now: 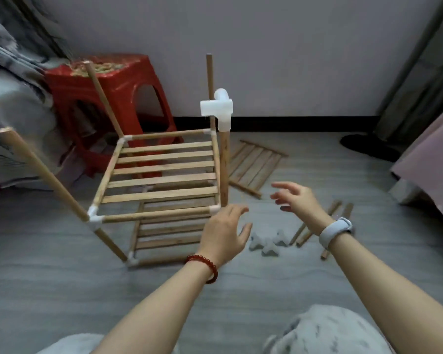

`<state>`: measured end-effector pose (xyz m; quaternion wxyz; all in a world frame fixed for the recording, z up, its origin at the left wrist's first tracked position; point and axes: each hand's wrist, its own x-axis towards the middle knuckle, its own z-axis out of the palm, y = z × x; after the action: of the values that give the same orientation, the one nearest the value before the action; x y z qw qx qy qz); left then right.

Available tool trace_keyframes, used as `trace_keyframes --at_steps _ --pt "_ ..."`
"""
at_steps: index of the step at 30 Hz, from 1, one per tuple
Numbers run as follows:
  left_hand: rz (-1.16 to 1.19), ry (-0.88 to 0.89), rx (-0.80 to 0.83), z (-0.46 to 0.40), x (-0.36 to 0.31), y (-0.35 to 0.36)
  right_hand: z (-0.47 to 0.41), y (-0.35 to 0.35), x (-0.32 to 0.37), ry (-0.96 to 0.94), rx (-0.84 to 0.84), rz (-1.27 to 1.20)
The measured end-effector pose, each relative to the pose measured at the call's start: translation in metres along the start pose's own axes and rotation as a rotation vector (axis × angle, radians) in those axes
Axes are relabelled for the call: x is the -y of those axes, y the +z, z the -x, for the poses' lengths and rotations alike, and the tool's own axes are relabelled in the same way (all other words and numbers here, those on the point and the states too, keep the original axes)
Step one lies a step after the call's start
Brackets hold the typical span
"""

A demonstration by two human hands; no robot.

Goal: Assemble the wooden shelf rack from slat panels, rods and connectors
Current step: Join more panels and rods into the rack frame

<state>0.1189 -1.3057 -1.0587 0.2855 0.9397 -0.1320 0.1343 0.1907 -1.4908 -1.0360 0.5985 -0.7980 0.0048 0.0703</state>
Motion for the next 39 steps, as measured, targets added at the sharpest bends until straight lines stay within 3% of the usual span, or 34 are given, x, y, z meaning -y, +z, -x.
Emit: trace_keyframes --at_steps 3,8,13,15,18,21,27,30,33,35,39 --pt "0.032 -0.130 0.216 0.019 0.013 0.054 -0.003 0.005 -0.083 0.172 0.125 0.309" --pt "-0.039 -0.332 0.469 0.032 0.046 0.126 -0.022 0.025 -0.194 0.212 0.273 0.732" --pt "-0.134 -0.364 0.618 0.031 0.076 0.162 -0.048 0.046 -0.250 0.245 0.432 1.018" --pt "-0.162 -0.335 0.629 0.032 0.082 0.164 -0.052 0.051 -0.262 0.213 0.403 1.103" --pt "-0.180 -0.285 0.648 0.034 0.092 0.156 -0.055 0.056 -0.274 0.248 0.369 1.084" --pt "-0.240 -0.176 0.684 0.036 0.094 0.133 -0.042 0.055 -0.279 0.300 0.499 1.089" --pt "-0.435 0.166 0.684 0.024 0.092 0.045 -0.019 0.075 -0.197 0.076 0.657 0.835" --pt "-0.465 0.201 0.602 0.013 0.096 -0.011 -0.011 0.085 -0.130 -0.070 0.736 0.797" --pt "-0.394 0.085 0.407 0.016 0.102 -0.073 0.004 0.099 -0.062 -0.192 0.750 0.751" --pt "-0.344 -0.051 0.217 0.026 0.108 -0.106 0.011 0.111 -0.023 -0.265 0.737 0.685" --pt "-0.264 -0.369 -0.323 0.051 0.132 -0.166 0.015 0.143 0.054 -0.352 0.706 0.487"
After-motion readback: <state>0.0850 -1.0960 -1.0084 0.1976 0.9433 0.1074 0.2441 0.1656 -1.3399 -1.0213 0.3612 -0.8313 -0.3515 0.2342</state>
